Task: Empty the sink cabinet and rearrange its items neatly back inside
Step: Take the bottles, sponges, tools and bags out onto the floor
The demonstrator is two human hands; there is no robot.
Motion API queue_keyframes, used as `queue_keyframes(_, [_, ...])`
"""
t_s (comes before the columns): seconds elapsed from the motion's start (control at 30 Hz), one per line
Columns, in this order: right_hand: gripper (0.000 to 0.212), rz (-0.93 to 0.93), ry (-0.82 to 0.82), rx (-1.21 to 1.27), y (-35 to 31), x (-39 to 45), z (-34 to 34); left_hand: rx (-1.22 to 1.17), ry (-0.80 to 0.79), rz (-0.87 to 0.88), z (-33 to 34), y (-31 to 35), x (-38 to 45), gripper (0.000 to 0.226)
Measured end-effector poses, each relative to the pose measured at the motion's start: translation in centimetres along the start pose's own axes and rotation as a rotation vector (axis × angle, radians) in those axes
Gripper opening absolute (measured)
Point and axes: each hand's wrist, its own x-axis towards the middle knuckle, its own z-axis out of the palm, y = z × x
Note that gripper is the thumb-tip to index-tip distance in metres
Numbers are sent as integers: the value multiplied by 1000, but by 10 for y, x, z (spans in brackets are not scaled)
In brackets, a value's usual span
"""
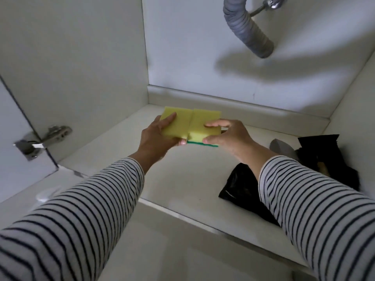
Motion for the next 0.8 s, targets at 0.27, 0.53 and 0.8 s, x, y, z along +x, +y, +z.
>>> queue_keyframes(0.27, [40,-108,-323,72,-82,-42,80,99,255,-256,-103,-25,-102,85])
queue_keyframes(0.53, [35,-195,-681,76,-130,-134,186,233,473,-507,-171,-69,-240,85])
queue_keyframes(0.8, [37,-197,-1040,-54,-93,-214,287,208,622,-836,-147,-142,-368,90])
